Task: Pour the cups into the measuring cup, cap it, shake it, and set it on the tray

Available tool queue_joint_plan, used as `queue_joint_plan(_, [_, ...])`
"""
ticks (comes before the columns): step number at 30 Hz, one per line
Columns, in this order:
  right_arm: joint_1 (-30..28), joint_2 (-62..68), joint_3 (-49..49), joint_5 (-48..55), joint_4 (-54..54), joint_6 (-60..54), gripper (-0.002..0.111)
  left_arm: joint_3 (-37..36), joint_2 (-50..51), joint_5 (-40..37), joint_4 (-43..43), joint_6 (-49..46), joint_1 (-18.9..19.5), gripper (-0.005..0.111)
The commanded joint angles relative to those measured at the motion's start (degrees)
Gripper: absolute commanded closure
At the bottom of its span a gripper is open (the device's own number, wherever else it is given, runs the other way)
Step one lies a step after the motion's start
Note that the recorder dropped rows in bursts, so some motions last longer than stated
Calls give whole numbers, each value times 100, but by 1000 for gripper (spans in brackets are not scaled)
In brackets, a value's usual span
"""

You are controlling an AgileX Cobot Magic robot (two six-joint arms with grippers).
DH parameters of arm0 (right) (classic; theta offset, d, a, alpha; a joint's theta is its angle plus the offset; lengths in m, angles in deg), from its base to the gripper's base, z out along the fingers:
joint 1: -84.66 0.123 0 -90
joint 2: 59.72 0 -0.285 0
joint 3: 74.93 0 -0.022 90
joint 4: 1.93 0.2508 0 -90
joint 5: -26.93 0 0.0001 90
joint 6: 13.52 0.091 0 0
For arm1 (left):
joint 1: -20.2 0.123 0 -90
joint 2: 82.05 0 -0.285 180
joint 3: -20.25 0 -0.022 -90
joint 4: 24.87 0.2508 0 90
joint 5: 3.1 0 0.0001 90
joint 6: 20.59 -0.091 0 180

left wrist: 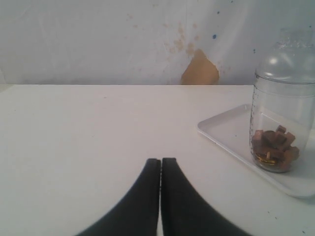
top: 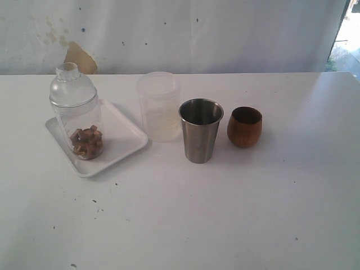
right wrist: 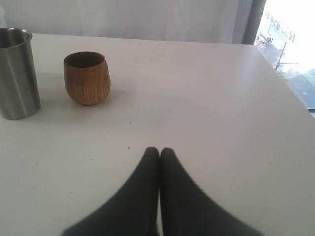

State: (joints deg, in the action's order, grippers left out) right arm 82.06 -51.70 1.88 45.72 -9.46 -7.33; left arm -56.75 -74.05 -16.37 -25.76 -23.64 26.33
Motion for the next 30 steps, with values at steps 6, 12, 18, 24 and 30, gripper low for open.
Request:
queue_joint_plan(6, [21, -24, 41, -60, 10, 8, 108, -22, -21, 36, -60, 27, 1, 106])
queue_joint_plan(12, [21, -24, 41, -60, 10, 8, 108, -22, -21, 36, -60, 27, 1, 106])
queue_joint_plan(18, [21, -24, 41, -60, 10, 8, 108, -22, -21, 36, -60, 27, 1, 106])
queue_joint_plan(24, [21, -24, 41, -60, 10, 8, 108, -22, -21, 36, -60, 27, 1, 106])
queue_joint_plan(30, [89, -24, 41, -60, 10, 8, 108, -22, -21, 36, -60, 27, 1, 106])
